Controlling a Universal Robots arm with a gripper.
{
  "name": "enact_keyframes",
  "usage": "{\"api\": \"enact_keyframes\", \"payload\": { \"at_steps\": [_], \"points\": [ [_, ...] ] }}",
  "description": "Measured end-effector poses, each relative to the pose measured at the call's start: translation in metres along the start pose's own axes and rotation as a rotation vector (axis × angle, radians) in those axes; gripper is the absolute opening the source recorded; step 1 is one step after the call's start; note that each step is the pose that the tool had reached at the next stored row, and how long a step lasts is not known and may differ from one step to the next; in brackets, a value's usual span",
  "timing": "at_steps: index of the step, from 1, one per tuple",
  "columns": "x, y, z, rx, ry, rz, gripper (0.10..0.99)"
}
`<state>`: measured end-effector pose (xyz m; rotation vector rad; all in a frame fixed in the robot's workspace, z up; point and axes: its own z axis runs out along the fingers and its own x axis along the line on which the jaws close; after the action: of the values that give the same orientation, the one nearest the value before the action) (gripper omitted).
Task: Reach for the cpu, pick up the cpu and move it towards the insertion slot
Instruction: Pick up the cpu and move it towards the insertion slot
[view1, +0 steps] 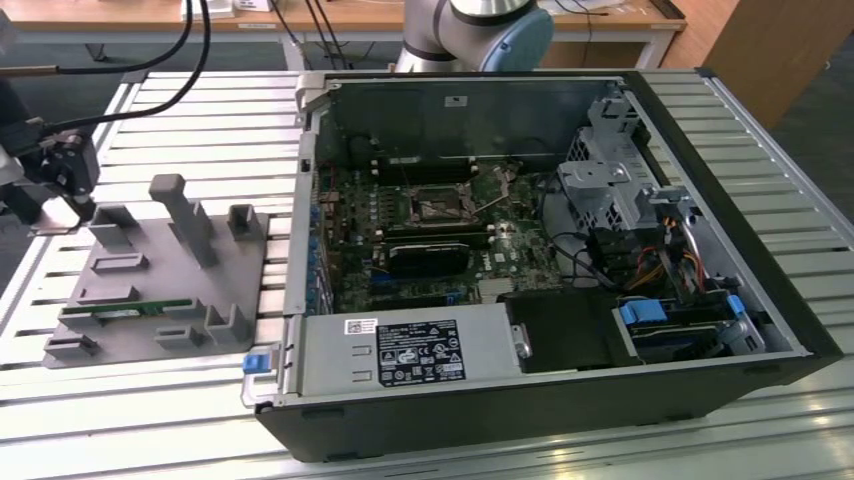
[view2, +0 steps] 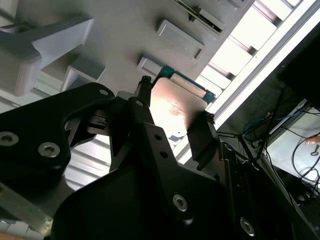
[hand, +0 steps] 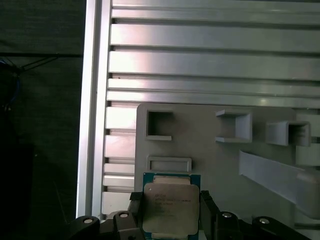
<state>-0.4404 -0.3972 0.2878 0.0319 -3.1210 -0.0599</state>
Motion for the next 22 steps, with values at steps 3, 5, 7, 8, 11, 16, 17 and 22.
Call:
{"api": "enact_keyframes", "payload": {
  "at_steps": [3,5,7,8,11,16,17,22],
  "points": [
    [0.0000,0.0005,-0.0011,0.000,-0.0001,0.000,0.541],
    [0.0000,0.0008,-0.0022,0.000,0.0001,0.000,0.541],
    [0.0001,0.0011,-0.0036,0.000,0.0002,0.000,0.541],
    [0.0001,0.0013,-0.0047,0.000,0.0001,0.000,0.541],
    [0.0001,0.0017,-0.0089,0.000,0.0000,0.000,0.541],
    [0.0003,0.0024,-0.0168,0.000,0.0001,0.000,0.541],
    [0.0003,0.0026,-0.0182,0.000,0.0000,0.000,0.541],
    [0.0004,0.0040,-0.0267,0.000,0.0000,0.000,0.541]
  ]
}}
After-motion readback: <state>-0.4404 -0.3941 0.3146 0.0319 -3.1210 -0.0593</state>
